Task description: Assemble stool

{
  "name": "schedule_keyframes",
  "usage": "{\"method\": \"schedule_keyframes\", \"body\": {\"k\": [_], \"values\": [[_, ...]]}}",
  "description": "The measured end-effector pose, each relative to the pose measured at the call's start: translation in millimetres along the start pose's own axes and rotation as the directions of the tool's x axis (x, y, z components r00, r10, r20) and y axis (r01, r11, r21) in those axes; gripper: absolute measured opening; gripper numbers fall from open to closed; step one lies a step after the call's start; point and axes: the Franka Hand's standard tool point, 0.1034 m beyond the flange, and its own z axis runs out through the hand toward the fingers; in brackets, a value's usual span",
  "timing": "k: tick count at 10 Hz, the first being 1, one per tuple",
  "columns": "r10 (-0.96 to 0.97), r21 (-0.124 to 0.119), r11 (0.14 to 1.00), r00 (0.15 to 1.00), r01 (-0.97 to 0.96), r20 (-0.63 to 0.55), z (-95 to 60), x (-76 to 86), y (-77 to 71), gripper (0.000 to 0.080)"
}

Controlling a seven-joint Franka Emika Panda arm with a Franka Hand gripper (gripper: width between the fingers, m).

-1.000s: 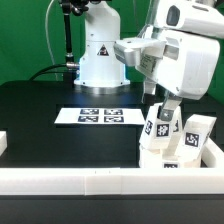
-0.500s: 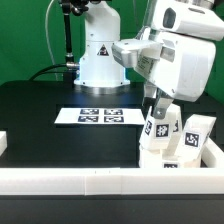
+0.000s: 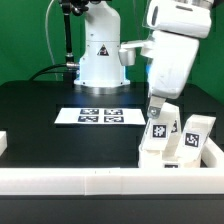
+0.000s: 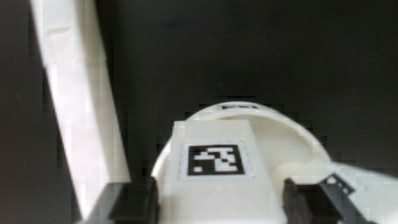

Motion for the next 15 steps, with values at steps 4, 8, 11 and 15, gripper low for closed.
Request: {"method": "schedule_keyframes", "body": {"k": [4, 8, 11, 15], "values": [[0.392, 0.000, 0.920, 0.920, -0.392, -0.004, -1.2, 5.0, -5.4, 0.0333], [0.777, 0.007, 0.629, 0.629, -0.777, -0.005, -3.0, 12.7, -9.1, 0.0333], [0.902, 0.028, 0.431, 0.432, -0.902, -0.001, -2.9, 14.7, -10.3, 0.0333], [0.977, 0.038, 0.212, 0.213, -0.976, 0.009, -2.9, 16.8, -11.5, 0.0333]]}}
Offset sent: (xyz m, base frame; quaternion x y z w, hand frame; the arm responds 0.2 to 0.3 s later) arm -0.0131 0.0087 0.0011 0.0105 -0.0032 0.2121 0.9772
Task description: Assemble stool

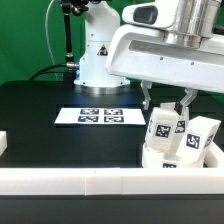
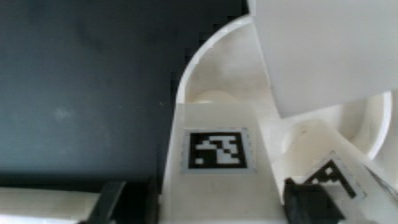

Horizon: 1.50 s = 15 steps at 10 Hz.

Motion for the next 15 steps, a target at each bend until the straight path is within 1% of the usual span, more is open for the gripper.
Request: {"method": "schedule_keyframes", "body": {"k": [1, 2, 4, 5, 6, 7, 8, 9, 10, 12, 14, 15], "values": [[0.112, 0.014, 0.994, 0.994, -0.112, 0.007, 0.7, -0.8, -0.3, 0.0333], [0.244, 0.042, 0.969, 0.970, -0.244, 0.013, 1.9, -0.7, 1.9, 0.0333], [0.432, 0.090, 0.898, 0.902, -0.430, 0.008, 3.4, 1.2, 4.4, 0.0333], [0.527, 0.123, 0.843, 0.850, -0.523, 0.005, 4.3, 3.6, 5.0, 0.0333], [0.597, 0.138, 0.794, 0.802, -0.592, 0.008, 4.3, 4.3, 4.2, 0.0333], [0.669, 0.143, 0.733, 0.743, -0.665, 0.025, 4.0, 4.3, 2.6, 0.0333], [0.726, 0.143, 0.676, 0.686, -0.723, 0.039, 3.9, 4.2, 2.3, 0.0333], [0.759, 0.139, 0.638, 0.649, -0.757, 0.048, 3.6, 4.0, 1.4, 0.0333], [0.824, 0.134, 0.551, 0.562, -0.824, 0.071, 3.1, 3.5, -0.9, 0.0333], [0.922, 0.113, 0.358, 0.370, -0.927, 0.115, 1.5, 3.0, -6.2, 0.0333], [0.971, 0.092, 0.164, 0.178, -0.982, 0.159, 3.1, 4.5, -3.8, 0.0333], [0.980, 0.082, 0.093, 0.106, -0.992, 0.170, 3.1, 4.9, -3.5, 0.0333]]}}
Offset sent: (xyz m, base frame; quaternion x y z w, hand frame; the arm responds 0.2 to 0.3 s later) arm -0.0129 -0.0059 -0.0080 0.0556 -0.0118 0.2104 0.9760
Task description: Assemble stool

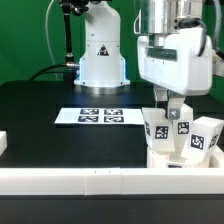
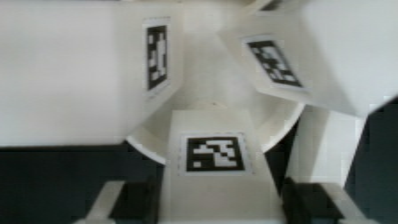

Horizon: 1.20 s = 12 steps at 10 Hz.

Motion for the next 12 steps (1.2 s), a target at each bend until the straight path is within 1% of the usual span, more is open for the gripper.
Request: {"method": "schedule_keyframes", "body": {"k": [1, 2, 3, 4, 5, 6, 7, 8, 9, 10, 12], "values": [[0.064, 0.001, 0.998, 0.998, -0.064, 0.005, 0.1, -0.3, -0.8, 0.0333], [0.146, -0.003, 0.989, 0.989, -0.146, 0.011, 0.0, -0.1, -0.6, 0.0333], [0.186, -0.008, 0.983, 0.982, -0.186, 0.010, 0.0, -0.1, -0.5, 0.0333], [0.230, -0.007, 0.973, 0.973, -0.230, 0.015, -0.1, -1.2, -0.6, 0.0333], [0.285, -0.010, 0.958, 0.958, -0.285, 0.023, 0.3, -3.8, -0.3, 0.0411], [0.276, -0.010, 0.961, 0.961, -0.276, 0.024, 0.3, -4.5, -0.3, 0.0411], [0.260, -0.008, 0.966, 0.965, -0.260, 0.026, -0.9, -4.5, -0.9, 0.0580], [0.227, 0.005, 0.974, 0.973, -0.228, 0.039, -7.2, -4.4, -4.0, 0.0580], [0.218, 0.016, 0.976, 0.974, -0.219, 0.056, -13.1, -5.5, -5.9, 0.0636], [0.210, 0.020, 0.977, 0.976, -0.211, 0.065, -15.8, -7.2, -6.5, 0.0647], [0.088, 0.025, 0.996, 0.994, -0.090, 0.060, -14.1, -6.9, -5.7, 0.0649]]}}
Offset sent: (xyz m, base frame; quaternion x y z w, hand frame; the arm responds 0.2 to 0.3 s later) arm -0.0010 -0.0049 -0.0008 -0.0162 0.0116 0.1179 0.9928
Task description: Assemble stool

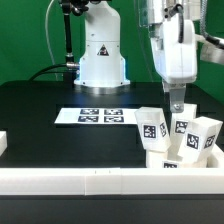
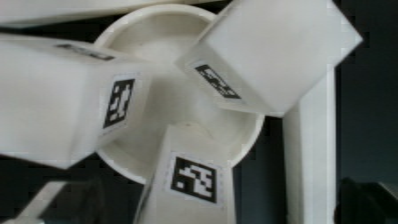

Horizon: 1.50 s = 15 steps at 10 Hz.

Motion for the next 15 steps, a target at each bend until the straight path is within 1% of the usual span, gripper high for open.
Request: {"method": "schedule_keyframes", "body": {"k": [1, 2, 3, 5, 7, 8, 9, 10, 11, 12, 13, 14, 15], "values": [[-0.079, 0.000, 0.997, 0.997, 0.079, 0.000, 0.0, 0.0, 0.0, 0.0649], [-0.235, -0.005, 0.972, 0.972, 0.235, -0.006, -1.3, -0.4, -2.2, 0.0649], [-0.351, -0.005, 0.936, 0.936, 0.351, -0.006, -3.4, -2.2, -4.7, 0.0649], [-0.480, -0.005, 0.877, 0.877, 0.480, -0.004, -4.0, -4.2, -5.1, 0.0649], [-0.615, -0.006, 0.789, 0.789, 0.615, -0.003, -3.7, -3.4, -4.9, 0.0649], [-0.689, -0.006, 0.725, 0.725, 0.689, -0.006, -2.6, -2.7, -4.2, 0.0649], [-0.767, -0.010, 0.642, 0.642, 0.767, -0.006, -0.5, -1.3, -2.5, 0.0649], [-0.855, -0.012, 0.519, 0.519, 0.855, -0.007, -2.0, 1.5, -4.9, 0.0649], [-0.926, -0.017, 0.377, 0.377, 0.926, -0.009, -2.8, 3.5, -6.5, 0.0649], [-0.968, -0.019, 0.251, 0.250, 0.968, -0.009, -3.5, 3.8, -7.1, 0.0649], [-0.988, -0.027, 0.157, 0.156, 0.987, -0.011, -5.0, 3.5, -8.0, 0.0649], [-0.995, -0.031, 0.099, 0.099, 0.995, -0.010, -4.6, 5.0, -8.0, 0.0649], [-1.000, -0.039, 0.019, 0.019, 0.999, -0.007, -4.6, 6.8, -8.2, 0.0649]]}}
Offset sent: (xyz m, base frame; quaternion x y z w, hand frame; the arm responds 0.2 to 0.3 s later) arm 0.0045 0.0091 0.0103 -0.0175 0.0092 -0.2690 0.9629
